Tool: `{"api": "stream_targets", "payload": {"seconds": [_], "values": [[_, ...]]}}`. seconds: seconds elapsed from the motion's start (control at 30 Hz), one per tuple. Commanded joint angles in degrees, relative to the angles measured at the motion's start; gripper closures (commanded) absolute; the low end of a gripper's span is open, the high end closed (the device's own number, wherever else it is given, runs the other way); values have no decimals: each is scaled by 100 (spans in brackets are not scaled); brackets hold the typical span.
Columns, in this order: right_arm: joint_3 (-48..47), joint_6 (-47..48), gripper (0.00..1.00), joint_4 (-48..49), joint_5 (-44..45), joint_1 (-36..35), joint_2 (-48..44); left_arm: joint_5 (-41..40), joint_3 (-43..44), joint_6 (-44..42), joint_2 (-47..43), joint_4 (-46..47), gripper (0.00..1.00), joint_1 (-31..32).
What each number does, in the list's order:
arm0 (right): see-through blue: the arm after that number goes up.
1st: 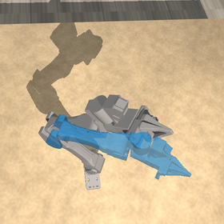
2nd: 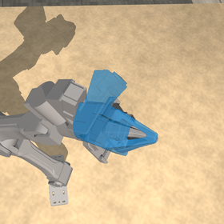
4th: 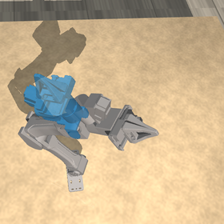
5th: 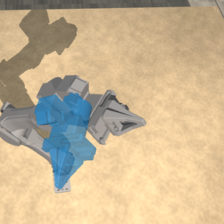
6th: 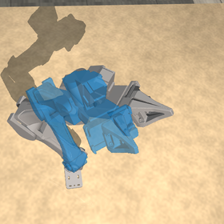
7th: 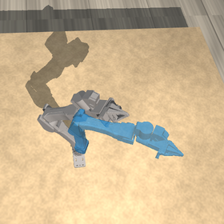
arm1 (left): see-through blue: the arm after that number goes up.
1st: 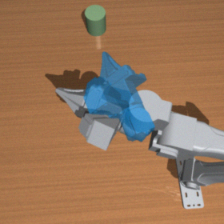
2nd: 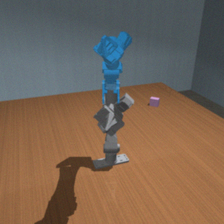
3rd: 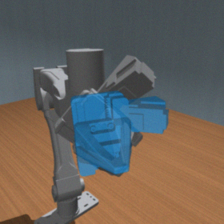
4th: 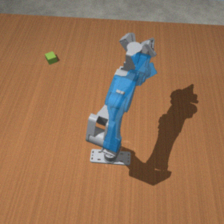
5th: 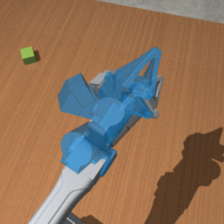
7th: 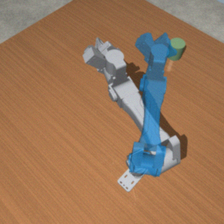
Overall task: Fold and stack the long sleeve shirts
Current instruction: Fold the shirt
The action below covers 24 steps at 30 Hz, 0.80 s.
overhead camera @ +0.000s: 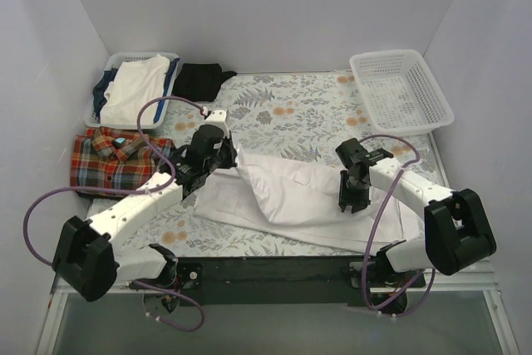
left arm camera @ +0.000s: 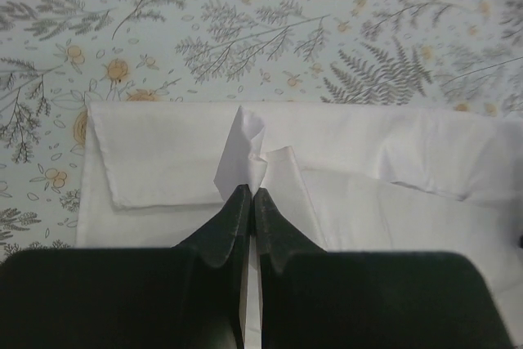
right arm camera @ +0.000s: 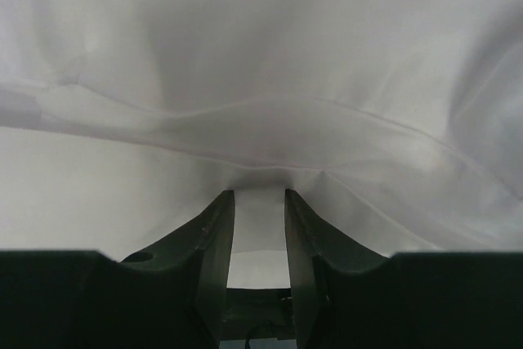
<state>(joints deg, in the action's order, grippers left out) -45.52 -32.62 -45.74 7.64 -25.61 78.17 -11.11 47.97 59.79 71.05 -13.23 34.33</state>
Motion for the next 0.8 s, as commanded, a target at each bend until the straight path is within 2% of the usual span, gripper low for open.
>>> {"api": "stream_targets", "payload": {"seconds": [0.0, 0.1, 0.27, 0.4, 0.43, 0.47, 0.57, 0.6, 0.63, 0.7, 0.77], "values": [[43, -113, 61, 12, -78, 21, 163, 337, -6, -256, -960, 531, 100, -14], [43, -87, 62, 38, -96, 21, 242, 417, 46, -397, -1084, 699, 100, -22], [-10, -69, 62, 117, -175, 21, 295, 276, -172, -197, -392, 743, 100, -57], [-80, -60, 62, 126, -228, 21, 330, 137, -516, 479, 181, 604, 75, -302], [-98, -60, 63, 118, -228, 21, 322, 40, -525, 594, 242, 481, 65, -339], [-106, -60, 63, 126, -228, 21, 313, -457, -516, 700, 278, 193, 56, -365], [-124, -86, 63, 118, -219, 29, 251, -1566, -367, 1393, 112, -563, 54, -400], [-133, -95, 63, 118, -228, 21, 251, -2178, -323, 1534, -71, -731, 52, -427], [-142, -95, 63, 126, -228, 21, 251, -2358, -271, 1718, -169, -855, 49, -444], [-159, -87, 63, 117, -236, 21, 269, -2526, -200, 1703, -345, -874, 48, -479], [-203, -69, 63, 109, -228, 21, 295, -2231, -156, 1363, -530, -525, 48, -480]]}}
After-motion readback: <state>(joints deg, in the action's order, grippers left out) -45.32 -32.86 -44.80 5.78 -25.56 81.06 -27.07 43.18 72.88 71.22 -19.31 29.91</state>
